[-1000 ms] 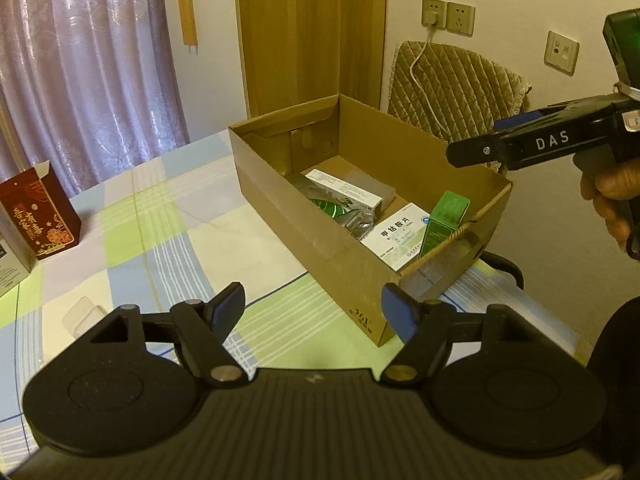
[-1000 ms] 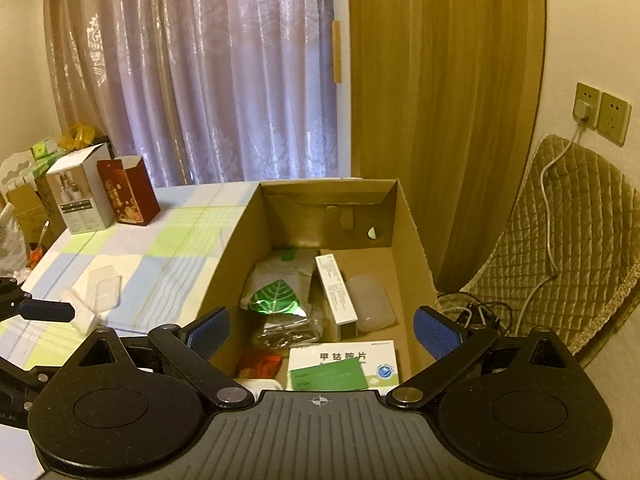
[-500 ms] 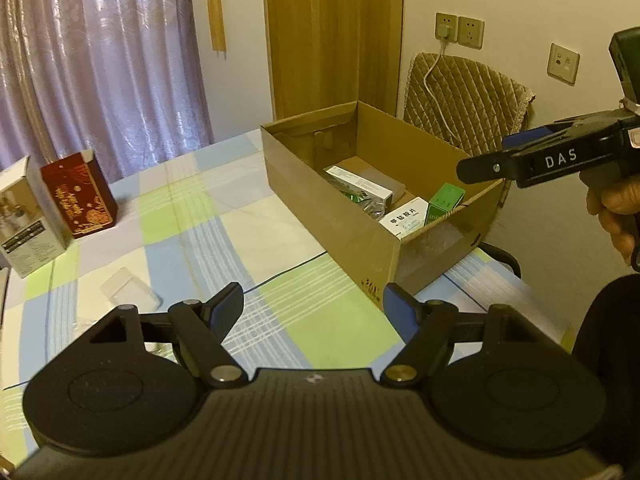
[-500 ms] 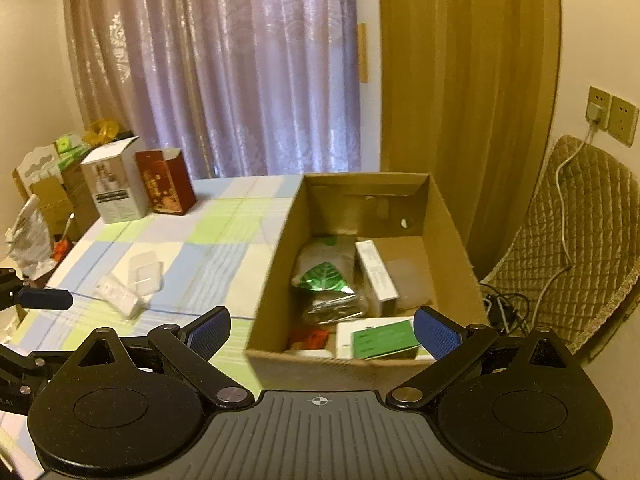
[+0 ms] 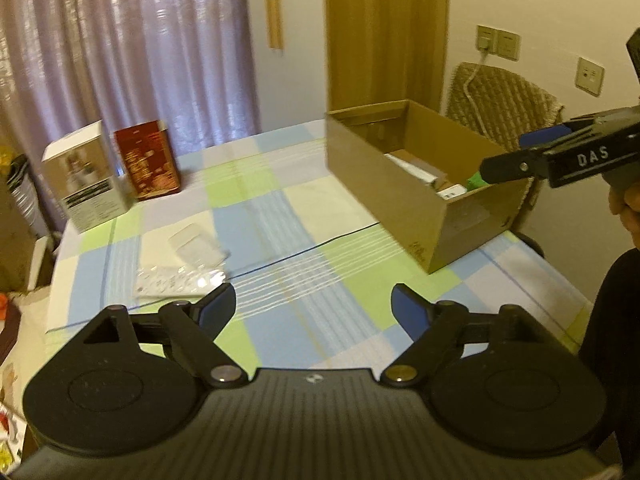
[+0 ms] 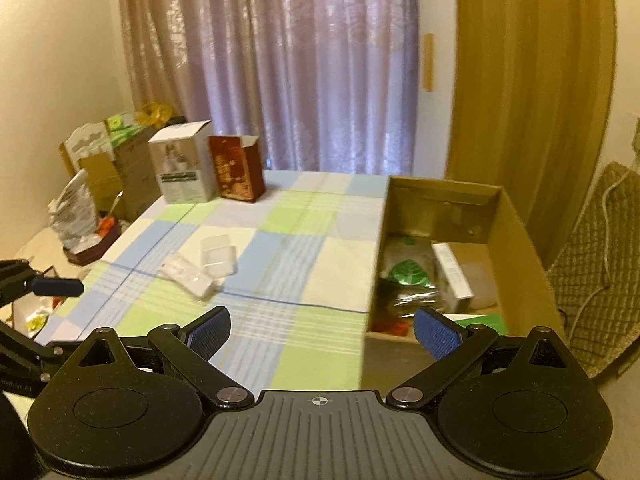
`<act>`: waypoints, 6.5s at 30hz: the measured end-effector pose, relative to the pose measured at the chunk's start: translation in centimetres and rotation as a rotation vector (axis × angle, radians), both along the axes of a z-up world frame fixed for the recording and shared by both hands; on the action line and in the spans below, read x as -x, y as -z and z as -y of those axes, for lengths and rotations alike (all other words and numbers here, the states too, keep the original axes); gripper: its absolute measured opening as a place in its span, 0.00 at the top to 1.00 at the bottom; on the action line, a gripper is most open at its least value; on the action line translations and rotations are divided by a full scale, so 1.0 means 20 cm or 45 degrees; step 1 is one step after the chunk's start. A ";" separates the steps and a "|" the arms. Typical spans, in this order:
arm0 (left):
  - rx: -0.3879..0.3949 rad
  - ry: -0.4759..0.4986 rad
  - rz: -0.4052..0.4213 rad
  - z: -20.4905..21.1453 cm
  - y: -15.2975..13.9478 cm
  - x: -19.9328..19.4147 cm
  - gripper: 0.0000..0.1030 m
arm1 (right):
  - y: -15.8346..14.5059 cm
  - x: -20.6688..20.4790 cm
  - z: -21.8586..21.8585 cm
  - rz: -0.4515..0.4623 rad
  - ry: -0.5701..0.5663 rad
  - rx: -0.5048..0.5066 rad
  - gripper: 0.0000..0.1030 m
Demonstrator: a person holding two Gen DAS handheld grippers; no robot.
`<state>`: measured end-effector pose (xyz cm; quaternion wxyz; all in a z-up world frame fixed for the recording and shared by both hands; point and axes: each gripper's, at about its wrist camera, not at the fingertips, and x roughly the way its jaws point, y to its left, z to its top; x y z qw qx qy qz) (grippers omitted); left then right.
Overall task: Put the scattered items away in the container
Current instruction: 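Move both tools back over the table toward the wrapped remote and clear tray, then grasp the wrapped white remote with the left tool while the right tool grasps the clear tray, then lift and carry the remote and clear tray over the cardboard box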
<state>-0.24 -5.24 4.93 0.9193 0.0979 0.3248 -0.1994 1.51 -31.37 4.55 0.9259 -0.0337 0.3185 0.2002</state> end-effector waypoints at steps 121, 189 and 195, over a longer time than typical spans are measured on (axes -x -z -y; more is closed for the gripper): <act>-0.022 -0.402 -0.342 -0.39 0.78 -0.68 0.66 | 0.81 -0.80 -0.84 -0.304 -0.254 0.106 0.43; -0.095 -0.266 -0.337 -0.02 0.76 -0.15 0.68 | 0.80 -0.02 -0.21 -0.287 0.020 0.133 0.43; -0.058 -0.274 -0.310 -0.01 0.68 -0.12 0.68 | 0.72 0.02 -0.19 -0.249 0.029 0.121 0.43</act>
